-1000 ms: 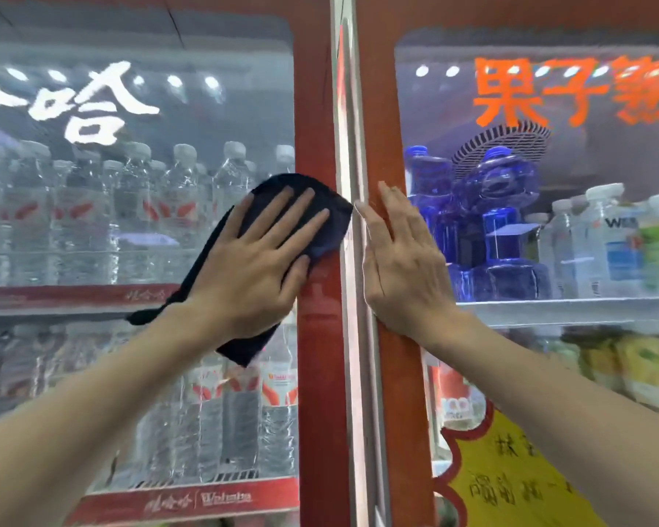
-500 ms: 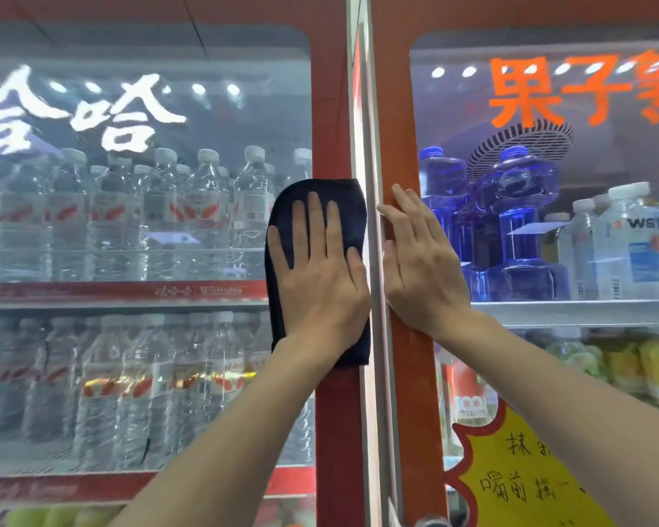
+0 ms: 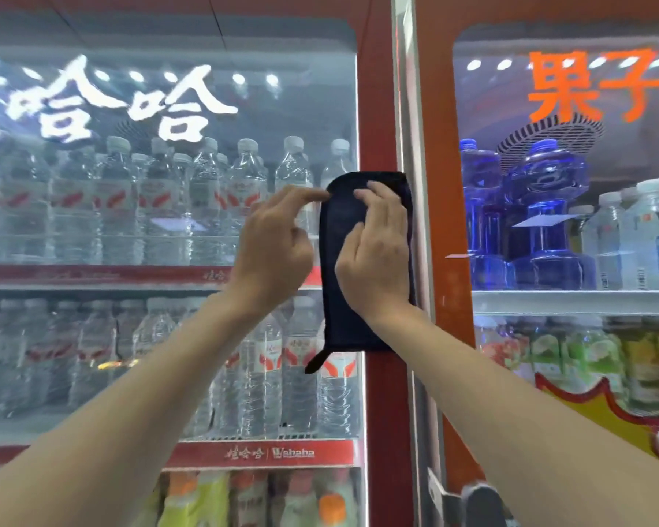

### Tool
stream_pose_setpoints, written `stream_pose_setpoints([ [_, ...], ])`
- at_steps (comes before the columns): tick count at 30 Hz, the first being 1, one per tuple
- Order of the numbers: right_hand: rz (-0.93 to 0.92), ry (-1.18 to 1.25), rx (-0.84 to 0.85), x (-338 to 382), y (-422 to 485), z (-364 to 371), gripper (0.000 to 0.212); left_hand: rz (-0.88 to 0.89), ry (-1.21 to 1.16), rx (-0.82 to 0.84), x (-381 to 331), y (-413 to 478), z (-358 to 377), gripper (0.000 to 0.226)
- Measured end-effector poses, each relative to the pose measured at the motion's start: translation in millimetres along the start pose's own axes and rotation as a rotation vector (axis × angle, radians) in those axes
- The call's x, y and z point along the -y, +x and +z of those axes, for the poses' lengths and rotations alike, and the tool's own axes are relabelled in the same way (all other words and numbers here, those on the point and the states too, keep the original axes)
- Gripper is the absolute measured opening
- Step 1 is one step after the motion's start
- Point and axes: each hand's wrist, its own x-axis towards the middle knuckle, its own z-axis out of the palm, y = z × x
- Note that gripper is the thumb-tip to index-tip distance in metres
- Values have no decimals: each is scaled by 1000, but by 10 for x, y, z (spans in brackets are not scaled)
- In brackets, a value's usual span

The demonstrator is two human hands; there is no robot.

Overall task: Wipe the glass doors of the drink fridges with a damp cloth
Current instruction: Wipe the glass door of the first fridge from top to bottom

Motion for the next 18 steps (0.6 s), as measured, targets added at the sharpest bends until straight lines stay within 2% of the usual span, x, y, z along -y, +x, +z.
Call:
stream_pose_setpoints([
  [2,-141,-262,106,-82,-53,71,49,-27,109,-168,272,-234,-138,50],
  [4,-242,-387,186,-122,-6,101,59,-45,253,-247,518,-474,-303,45],
  [8,-404,-510,307,-220,167,109,64,32,395,-200,819,-737,-443,45],
  [11,-352,-599,216,-159,14,146,60,58,392,-152,899,-751,-458,47],
  [13,-315,-579,226,-28,-342,182,60,60,372,-152,914,-755,-473,46],
  [16,-546,-543,469,88,-926,127,61,85,325,-129,942,-764,-531,45],
  [18,-695,-502,619,46,-878,25,61,107,329,-99,1017,-789,-602,46],
])
